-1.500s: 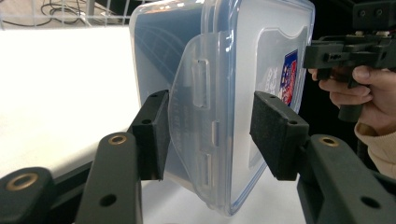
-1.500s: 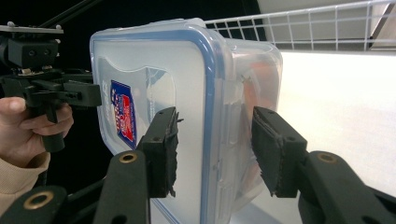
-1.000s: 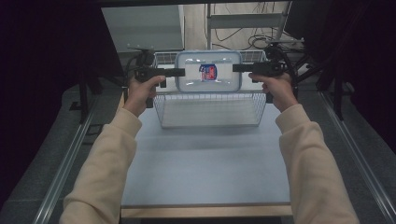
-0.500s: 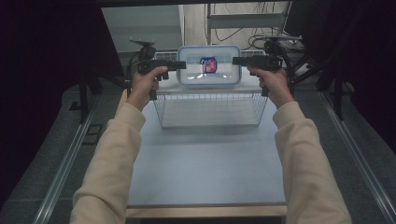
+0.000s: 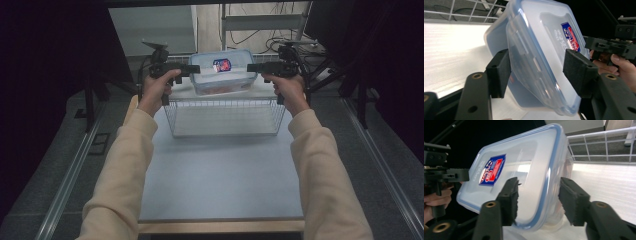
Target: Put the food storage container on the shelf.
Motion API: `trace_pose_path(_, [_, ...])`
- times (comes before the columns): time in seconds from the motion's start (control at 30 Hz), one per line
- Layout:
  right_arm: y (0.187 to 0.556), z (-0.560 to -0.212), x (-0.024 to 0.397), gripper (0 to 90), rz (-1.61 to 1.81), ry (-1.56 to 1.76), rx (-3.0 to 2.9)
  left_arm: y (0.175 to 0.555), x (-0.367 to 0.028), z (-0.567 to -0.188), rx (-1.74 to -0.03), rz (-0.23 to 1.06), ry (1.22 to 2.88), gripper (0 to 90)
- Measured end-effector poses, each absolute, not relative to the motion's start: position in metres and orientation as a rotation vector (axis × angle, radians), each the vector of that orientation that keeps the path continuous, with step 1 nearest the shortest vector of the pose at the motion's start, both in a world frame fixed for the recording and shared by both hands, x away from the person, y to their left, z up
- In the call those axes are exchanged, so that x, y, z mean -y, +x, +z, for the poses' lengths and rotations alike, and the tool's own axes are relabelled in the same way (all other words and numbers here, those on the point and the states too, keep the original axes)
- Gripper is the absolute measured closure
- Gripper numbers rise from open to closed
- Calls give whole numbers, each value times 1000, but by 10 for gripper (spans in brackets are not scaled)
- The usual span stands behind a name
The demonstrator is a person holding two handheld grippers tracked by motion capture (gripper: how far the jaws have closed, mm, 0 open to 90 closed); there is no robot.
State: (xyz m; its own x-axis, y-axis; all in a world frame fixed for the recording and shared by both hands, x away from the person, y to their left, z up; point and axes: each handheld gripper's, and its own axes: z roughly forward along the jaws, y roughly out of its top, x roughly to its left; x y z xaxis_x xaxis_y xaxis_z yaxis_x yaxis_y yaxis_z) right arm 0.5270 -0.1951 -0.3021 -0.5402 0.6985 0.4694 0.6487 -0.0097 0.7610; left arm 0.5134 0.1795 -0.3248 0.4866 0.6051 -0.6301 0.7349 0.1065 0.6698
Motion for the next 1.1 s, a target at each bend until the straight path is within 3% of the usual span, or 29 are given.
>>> trace_pose_path(0.5, [517,-298,197,422,1631,1414,-2153,501,-172,-307,-1190,65,1613,223])
trace_pose_path(0.8, [495,-287,208,376,1671,1309,-2134,474,-180,-298,-1135,94,1588,211])
trace_pose_path(1.1, [458,-295,223,345,1679,1197,-2177,425,-181,-304,-1096,144,1631,205])
